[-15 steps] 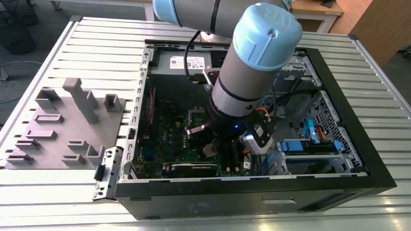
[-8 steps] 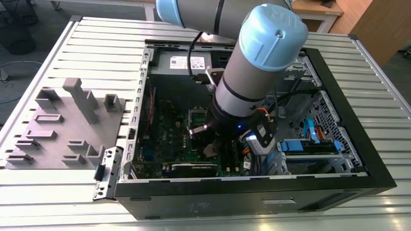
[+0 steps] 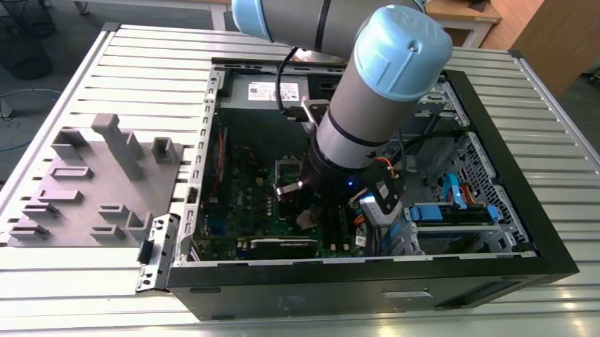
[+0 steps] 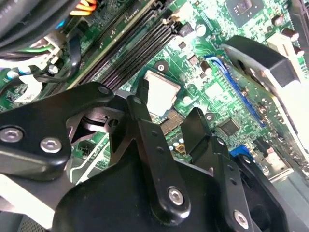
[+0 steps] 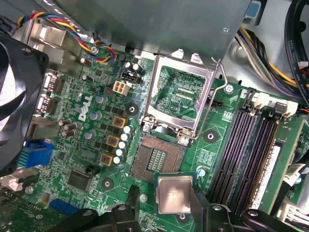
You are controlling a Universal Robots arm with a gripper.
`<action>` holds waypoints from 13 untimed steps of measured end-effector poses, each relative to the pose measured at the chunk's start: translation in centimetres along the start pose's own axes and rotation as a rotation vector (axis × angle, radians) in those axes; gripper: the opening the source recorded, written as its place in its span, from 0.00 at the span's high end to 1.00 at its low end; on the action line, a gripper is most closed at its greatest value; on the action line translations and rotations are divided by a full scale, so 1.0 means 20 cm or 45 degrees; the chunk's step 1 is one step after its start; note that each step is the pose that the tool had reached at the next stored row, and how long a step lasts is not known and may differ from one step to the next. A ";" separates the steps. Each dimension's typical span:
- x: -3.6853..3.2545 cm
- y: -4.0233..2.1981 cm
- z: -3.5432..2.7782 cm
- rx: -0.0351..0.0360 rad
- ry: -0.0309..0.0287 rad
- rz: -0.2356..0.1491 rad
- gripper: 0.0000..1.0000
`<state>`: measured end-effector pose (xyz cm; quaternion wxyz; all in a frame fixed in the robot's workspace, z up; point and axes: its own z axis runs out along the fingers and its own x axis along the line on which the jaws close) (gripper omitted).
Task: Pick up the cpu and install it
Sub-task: 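Place the cpu into insertion slot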
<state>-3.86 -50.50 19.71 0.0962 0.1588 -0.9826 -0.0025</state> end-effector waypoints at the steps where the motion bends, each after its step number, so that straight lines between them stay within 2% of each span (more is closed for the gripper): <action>1: -0.006 0.000 0.000 -0.0001 -0.0001 0.000 0.45; 4: -0.020 0.002 0.003 0.0001 0.0000 -0.002 0.45; 7: -0.035 0.020 0.009 0.0088 0.0030 -0.004 0.45; 13: -0.035 0.020 0.009 0.0090 0.0031 -0.005 0.45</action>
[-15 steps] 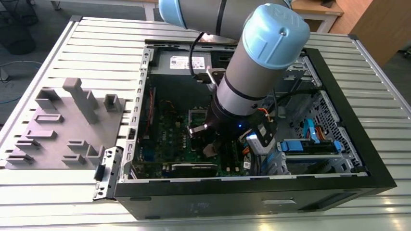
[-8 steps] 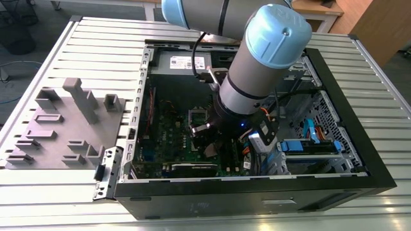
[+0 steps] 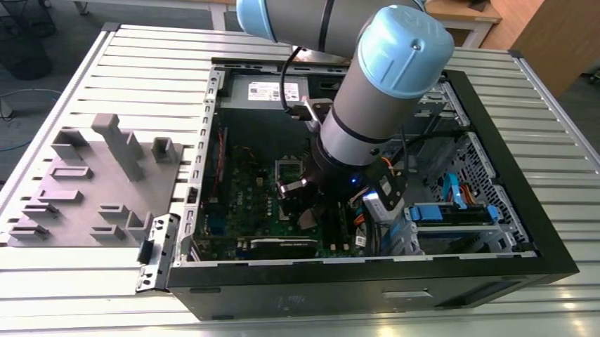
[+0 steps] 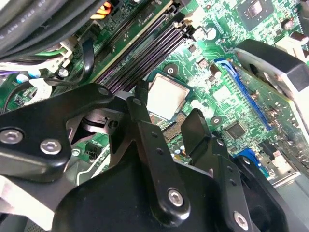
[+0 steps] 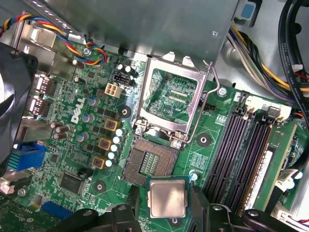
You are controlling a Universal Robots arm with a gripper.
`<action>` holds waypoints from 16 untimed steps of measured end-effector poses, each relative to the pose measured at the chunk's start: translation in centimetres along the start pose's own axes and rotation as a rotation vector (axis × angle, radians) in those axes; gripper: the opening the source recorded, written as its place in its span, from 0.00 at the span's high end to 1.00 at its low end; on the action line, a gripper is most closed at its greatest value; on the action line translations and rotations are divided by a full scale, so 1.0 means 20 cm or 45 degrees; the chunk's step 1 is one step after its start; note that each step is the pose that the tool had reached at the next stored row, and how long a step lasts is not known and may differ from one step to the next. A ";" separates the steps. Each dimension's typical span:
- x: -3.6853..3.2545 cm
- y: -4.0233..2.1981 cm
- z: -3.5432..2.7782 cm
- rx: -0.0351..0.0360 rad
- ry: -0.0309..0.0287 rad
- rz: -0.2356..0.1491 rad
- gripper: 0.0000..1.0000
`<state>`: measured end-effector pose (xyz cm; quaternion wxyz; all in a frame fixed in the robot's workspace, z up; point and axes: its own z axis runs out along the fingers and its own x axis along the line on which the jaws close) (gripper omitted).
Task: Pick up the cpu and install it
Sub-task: 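Place the cpu into insertion slot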
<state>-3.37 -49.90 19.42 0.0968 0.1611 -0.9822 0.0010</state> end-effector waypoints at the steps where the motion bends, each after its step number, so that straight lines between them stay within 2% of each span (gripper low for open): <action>1: 0.000 0.000 0.000 0.0000 -0.0001 0.000 0.45; 3: 0.000 0.000 0.000 0.0000 -0.0001 0.000 0.47; 4: 0.000 0.000 0.000 0.0001 0.0000 0.000 0.54; 11: -0.012 -0.004 -0.002 -0.0012 -0.0003 0.006 0.54; 16: -0.011 -0.008 -0.002 0.0016 0.0008 0.008 0.54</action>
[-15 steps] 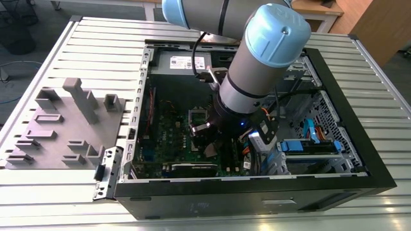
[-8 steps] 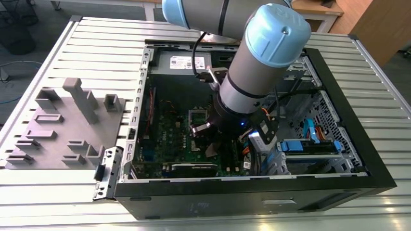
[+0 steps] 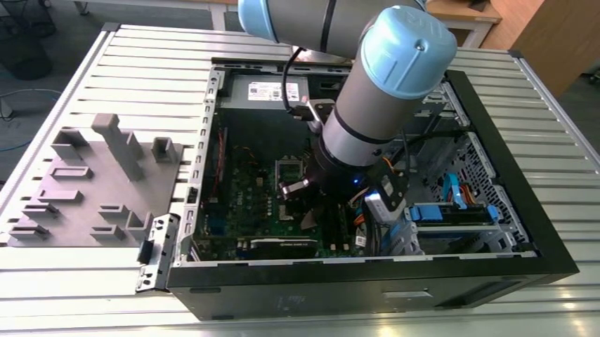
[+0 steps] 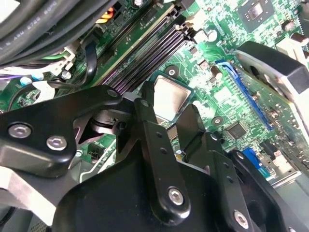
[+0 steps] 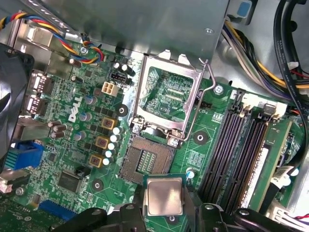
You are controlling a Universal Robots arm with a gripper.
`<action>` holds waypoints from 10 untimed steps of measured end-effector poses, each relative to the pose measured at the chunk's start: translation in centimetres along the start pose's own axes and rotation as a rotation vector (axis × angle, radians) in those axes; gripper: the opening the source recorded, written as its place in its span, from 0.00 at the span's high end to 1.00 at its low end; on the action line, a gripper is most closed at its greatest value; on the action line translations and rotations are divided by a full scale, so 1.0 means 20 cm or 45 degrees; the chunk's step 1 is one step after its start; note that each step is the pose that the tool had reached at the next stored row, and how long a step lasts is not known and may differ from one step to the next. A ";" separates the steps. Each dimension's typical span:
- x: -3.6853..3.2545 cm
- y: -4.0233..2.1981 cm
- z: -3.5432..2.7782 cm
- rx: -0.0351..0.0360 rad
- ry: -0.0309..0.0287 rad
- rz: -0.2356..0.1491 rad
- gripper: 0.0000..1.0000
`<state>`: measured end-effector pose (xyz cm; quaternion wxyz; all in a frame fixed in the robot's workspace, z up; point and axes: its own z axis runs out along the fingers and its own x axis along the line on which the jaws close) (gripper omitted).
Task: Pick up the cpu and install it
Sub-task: 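Place the cpu into insertion slot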
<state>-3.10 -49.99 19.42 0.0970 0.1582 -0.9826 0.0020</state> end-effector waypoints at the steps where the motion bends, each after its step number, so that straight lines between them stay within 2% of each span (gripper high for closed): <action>1: 0.000 -0.001 0.000 0.0005 0.0002 0.000 0.54; 10: -0.003 -0.003 0.020 0.0014 0.0005 0.000 0.54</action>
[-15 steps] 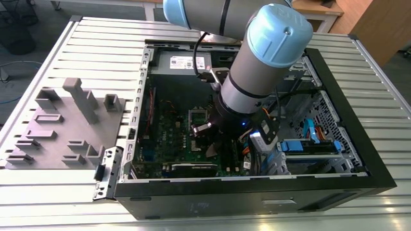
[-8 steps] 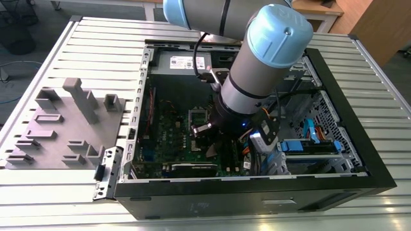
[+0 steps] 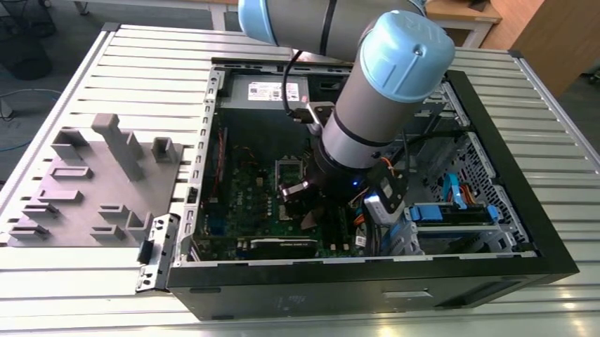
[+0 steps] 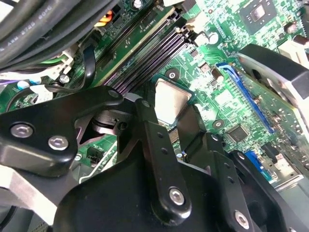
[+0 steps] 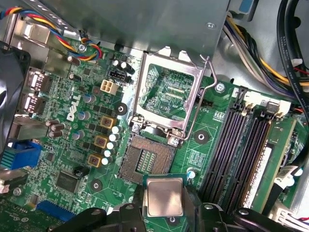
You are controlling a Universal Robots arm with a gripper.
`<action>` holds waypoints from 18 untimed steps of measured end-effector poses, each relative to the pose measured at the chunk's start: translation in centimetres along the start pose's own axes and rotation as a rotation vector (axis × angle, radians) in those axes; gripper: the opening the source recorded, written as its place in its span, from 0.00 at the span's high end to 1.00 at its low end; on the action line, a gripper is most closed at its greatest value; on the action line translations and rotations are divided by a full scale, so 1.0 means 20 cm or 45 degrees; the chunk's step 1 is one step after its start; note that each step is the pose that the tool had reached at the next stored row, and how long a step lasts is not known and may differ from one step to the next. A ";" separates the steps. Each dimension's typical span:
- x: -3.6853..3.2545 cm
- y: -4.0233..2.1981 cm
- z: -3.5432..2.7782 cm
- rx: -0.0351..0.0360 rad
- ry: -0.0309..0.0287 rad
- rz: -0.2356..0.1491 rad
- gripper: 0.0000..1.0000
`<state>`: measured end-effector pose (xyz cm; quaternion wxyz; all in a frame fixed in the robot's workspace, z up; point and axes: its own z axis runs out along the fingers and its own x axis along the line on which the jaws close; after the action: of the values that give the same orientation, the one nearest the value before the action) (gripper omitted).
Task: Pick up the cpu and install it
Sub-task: 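Place the cpu into insertion slot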
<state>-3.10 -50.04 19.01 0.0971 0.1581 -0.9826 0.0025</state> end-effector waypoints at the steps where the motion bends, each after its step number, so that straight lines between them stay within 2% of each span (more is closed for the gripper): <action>1: -0.001 0.000 0.003 -0.0002 -0.0001 0.000 0.54; 4: -0.002 -0.001 0.012 0.0005 0.0004 0.000 0.54; 18: 0.005 0.001 0.020 0.0003 -0.0003 0.000 0.54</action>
<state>-3.28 -50.06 18.64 0.0970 0.1581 -0.9826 0.0027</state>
